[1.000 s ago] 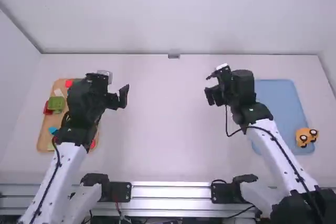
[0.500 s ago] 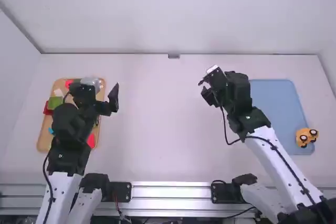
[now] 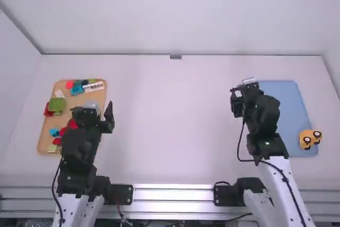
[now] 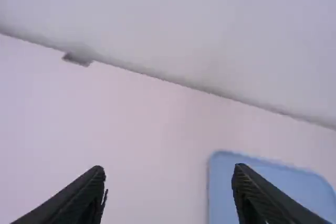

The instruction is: Assemble lego blocks to make yellow taxi

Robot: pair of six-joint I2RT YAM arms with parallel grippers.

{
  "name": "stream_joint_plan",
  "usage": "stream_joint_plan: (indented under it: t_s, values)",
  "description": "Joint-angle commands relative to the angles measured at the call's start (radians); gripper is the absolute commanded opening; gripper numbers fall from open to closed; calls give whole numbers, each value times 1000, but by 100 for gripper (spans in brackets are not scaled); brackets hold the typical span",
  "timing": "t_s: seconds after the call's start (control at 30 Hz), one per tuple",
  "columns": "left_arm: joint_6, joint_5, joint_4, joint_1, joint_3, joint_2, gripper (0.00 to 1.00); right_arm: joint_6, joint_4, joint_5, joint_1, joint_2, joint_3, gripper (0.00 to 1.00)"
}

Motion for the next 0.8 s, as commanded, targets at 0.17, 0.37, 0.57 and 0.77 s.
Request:
stream_joint_plan:
  t_s: [0.17, 0.37, 0.57, 0.77]
  values:
    - [-2, -10, 6, -3, -172, -175, 44, 227, 2, -3, -30, -180, -177, 45]
    - [-2, -10, 6, -3, -298, -302, 31, 229, 2, -3, -30, -322, -319, 30]
    - [-2, -10, 6, -3, -329, -323, 22, 229, 2, -3, -30, -433, -430, 19]
    - [-2, -10, 6, -3, -329, -323, 13, 229, 2, -3, -30, -542, -539, 8]
